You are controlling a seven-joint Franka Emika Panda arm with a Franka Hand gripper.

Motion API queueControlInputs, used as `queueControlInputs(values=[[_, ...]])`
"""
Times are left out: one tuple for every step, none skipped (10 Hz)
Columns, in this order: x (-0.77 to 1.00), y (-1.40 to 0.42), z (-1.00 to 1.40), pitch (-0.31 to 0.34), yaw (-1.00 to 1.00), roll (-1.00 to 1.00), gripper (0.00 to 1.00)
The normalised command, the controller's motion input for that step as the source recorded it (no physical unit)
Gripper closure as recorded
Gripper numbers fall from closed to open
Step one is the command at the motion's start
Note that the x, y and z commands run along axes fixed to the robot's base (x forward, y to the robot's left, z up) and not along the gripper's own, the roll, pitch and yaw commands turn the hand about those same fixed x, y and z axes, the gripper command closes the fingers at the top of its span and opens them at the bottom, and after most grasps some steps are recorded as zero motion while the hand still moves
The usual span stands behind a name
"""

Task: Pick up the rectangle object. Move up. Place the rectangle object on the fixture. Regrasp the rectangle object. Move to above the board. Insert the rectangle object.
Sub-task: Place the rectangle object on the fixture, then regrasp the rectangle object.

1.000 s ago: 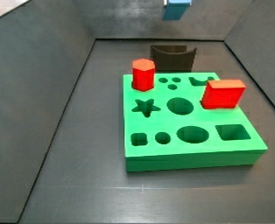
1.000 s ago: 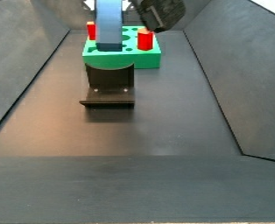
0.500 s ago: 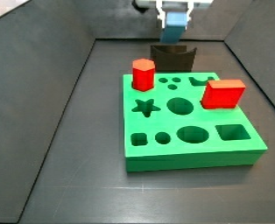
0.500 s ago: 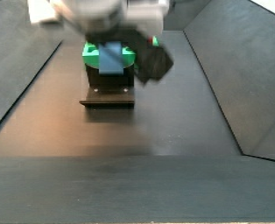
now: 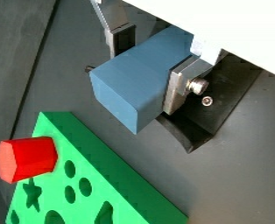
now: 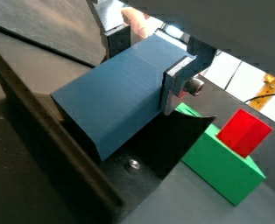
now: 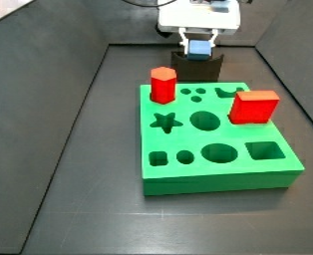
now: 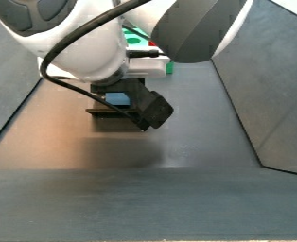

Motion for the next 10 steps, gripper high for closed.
queueControlInputs(values=[[0.08,0.07,-0.36,-0.072,-0.08,-0.1,1.0],[0.08,0.06,-0.35,-0.069,-0.04,-0.1,1.0],[0.08,0.06,-0.35,-0.067,-0.03,-0.1,1.0],[0.08,0.05,-0.35,-0.063,-0.02,-0.1,1.0],[0.0,-0.5,-0.17,0.0,0.0,0.0,1.0],[0.0,0.0,0.0,0.0,0.0,0.0,0.0],[0.0,0.0,1.0,0.002,0.0,0.03,0.0],[0.0,0.0,1.0,0.004,0.0,0.03,0.0],[-0.02,0.0,1.0,0.017,0.01,0.05,0.0],[-0.02,0.0,1.0,0.025,0.01,0.06,0.0]])
